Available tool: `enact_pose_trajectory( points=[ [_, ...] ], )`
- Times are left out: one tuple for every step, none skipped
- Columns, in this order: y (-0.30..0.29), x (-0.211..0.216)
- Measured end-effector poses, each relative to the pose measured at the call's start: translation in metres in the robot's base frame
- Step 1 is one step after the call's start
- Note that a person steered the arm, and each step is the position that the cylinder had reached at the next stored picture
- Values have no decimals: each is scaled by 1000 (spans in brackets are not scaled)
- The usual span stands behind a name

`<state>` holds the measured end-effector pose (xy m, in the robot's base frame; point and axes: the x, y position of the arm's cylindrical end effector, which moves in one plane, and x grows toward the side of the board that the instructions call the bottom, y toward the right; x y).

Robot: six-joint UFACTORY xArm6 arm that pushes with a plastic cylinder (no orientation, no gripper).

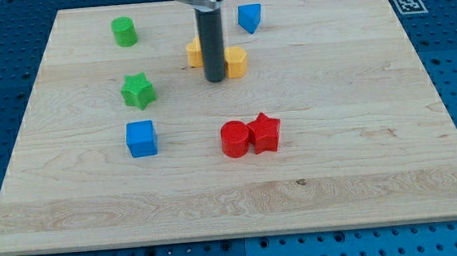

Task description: Move yellow heart closer to the yellow hexagon

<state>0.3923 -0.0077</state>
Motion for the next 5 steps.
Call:
enact_pose_trajectory(
  points=[
    [12, 6],
    [12, -6],
    [23, -15],
    [23, -15],
    [-13, -17]
  ],
)
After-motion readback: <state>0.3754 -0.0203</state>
